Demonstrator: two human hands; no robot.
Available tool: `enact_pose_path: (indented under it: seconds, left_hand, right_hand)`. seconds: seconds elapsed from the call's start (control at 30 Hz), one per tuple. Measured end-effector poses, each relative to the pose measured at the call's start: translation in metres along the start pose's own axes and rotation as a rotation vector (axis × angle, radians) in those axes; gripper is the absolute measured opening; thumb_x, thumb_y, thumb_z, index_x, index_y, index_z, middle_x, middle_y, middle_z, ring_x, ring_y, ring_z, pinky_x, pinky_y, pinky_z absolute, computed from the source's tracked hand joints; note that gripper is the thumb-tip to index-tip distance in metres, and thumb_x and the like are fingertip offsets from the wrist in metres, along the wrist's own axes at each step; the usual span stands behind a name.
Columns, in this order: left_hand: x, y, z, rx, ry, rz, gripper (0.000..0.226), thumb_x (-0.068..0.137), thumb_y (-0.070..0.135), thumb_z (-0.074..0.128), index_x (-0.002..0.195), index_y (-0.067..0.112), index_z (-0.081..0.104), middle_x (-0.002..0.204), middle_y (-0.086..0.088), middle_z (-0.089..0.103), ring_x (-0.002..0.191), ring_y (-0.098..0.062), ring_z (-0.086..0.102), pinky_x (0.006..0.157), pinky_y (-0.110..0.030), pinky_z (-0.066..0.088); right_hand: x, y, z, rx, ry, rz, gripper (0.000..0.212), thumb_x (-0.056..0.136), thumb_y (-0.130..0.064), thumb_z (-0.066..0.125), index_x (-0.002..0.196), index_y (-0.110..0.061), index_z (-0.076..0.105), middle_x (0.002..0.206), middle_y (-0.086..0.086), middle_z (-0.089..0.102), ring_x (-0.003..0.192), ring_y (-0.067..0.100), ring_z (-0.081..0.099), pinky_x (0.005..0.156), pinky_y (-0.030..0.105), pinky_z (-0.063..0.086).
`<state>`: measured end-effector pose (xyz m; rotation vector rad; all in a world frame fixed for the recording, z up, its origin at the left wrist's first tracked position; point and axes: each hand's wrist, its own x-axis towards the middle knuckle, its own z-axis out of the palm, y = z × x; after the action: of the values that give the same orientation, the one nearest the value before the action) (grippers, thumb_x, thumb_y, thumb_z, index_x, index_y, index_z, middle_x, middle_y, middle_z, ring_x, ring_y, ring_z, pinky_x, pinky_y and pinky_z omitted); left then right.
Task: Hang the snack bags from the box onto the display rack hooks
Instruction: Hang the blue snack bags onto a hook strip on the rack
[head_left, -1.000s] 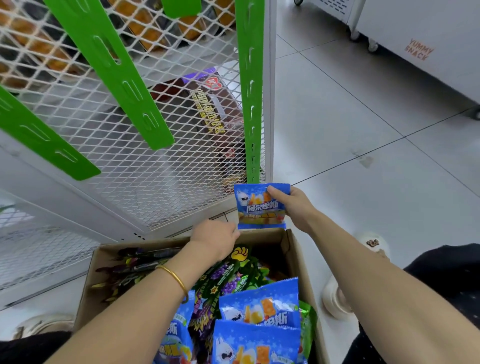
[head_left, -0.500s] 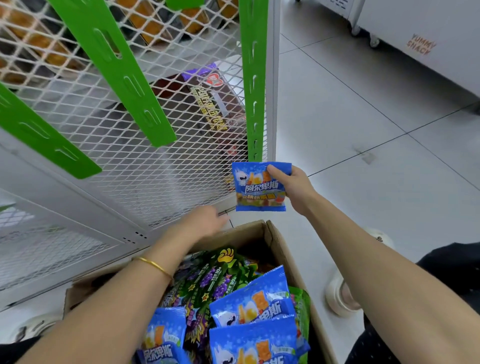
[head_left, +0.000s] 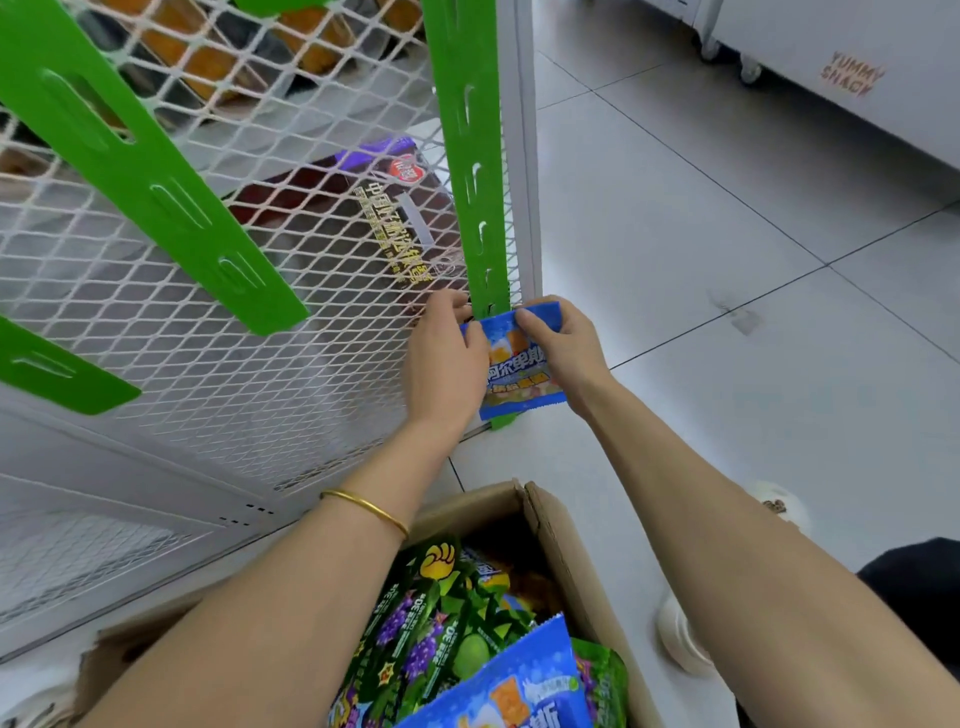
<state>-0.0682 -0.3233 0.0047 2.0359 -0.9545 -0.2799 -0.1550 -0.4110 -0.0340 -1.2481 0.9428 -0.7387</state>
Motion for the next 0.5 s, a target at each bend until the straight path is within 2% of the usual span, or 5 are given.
enact_pose_path:
  seconds: [0.1,0.17,0.27,0.37,0.5]
  left_hand:
    - [-0.002,0.001,0.003,-0.043,0.018,-0.004,0.027,0.092,0.009,0.049,0.118,0.012,0.050,0.113,0.001,0.060,0.106,-0.015,0.056,0.092,-0.038,0.048]
    - [0.000,0.001,0.003,-0.042,0.025,-0.008,0.024,0.091,0.012,0.052,0.115,0.013,0.051,0.102,0.004,0.060,0.100,-0.016,0.058,0.087,-0.037,0.049]
    - [0.007,0.001,0.005,0.010,-0.023,0.007,0.005,0.090,0.021,0.056,0.092,0.016,0.056,0.084,0.004,0.058,0.084,-0.020,0.058,0.072,-0.037,0.048]
    - [0.014,0.001,0.004,0.112,-0.100,0.026,0.035,0.093,0.024,0.053,0.060,0.018,0.043,0.061,0.001,0.047,0.058,-0.017,0.044,0.051,-0.031,0.029]
    - [0.017,0.007,-0.001,0.117,-0.184,-0.030,0.044,0.096,0.023,0.049,0.056,0.018,0.031,0.053,0.002,0.034,0.048,-0.012,0.030,0.048,-0.030,0.021]
  right_hand:
    - [-0.001,0.001,-0.002,-0.008,-0.010,-0.003,0.008,0.090,-0.015,0.059,0.095,-0.009,0.057,0.076,0.003,0.063,0.065,0.013,0.061,0.059,0.023,0.053]
    - [-0.002,0.001,-0.003,0.000,-0.018,0.004,0.008,0.090,-0.015,0.060,0.095,-0.009,0.057,0.075,0.003,0.063,0.063,0.011,0.061,0.057,0.021,0.053]
    - [-0.004,-0.001,-0.008,0.021,-0.043,0.024,0.005,0.089,-0.014,0.061,0.092,-0.011,0.058,0.075,0.003,0.064,0.059,0.007,0.063,0.057,0.020,0.054]
    - [-0.006,-0.001,-0.011,0.019,-0.063,0.024,0.005,0.089,-0.015,0.061,0.090,-0.011,0.059,0.075,0.003,0.065,0.057,0.004,0.064,0.055,0.019,0.053]
    - [-0.007,-0.001,-0.009,-0.011,-0.063,-0.040,0.007,0.088,-0.014,0.062,0.082,-0.015,0.058,0.075,0.005,0.065,0.063,0.011,0.063,0.060,0.022,0.053]
